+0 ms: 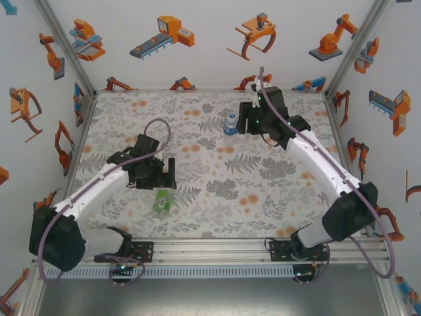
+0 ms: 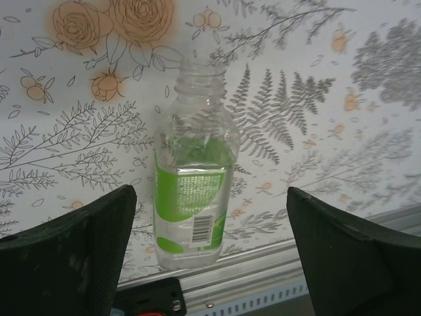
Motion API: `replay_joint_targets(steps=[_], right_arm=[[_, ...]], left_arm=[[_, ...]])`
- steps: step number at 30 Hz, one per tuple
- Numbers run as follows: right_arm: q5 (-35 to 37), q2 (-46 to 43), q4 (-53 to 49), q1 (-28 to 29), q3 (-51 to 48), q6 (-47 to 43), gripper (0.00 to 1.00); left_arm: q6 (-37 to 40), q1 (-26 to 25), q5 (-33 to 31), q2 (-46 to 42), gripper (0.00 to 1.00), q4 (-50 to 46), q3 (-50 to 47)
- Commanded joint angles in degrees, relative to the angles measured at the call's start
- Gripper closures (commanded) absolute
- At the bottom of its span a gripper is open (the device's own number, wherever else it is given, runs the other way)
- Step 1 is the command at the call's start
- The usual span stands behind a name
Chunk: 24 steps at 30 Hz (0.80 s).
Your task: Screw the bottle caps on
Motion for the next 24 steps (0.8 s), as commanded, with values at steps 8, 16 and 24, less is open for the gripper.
replay_joint_targets(steps=[8,16,24], right_arm=[[1.45,-7.75,0.48,-0.47,-6.59,1.19,0.42],[0.92,-8.75,0.92,-0.48,-8.27,1.4,0.42],[0.23,-8.78,0.93,-0.48,-8.56,1.98,0.42]], left_arm=[[-4.23,-5.8,-7.61,6.77,0.18,3.65,-5.95],[-6.77,-9.2,-9.99,10.37,0.26,6.46,-8.16],[-7.89,-9.82,-11.62,10.13,0.43,5.92,-8.36]])
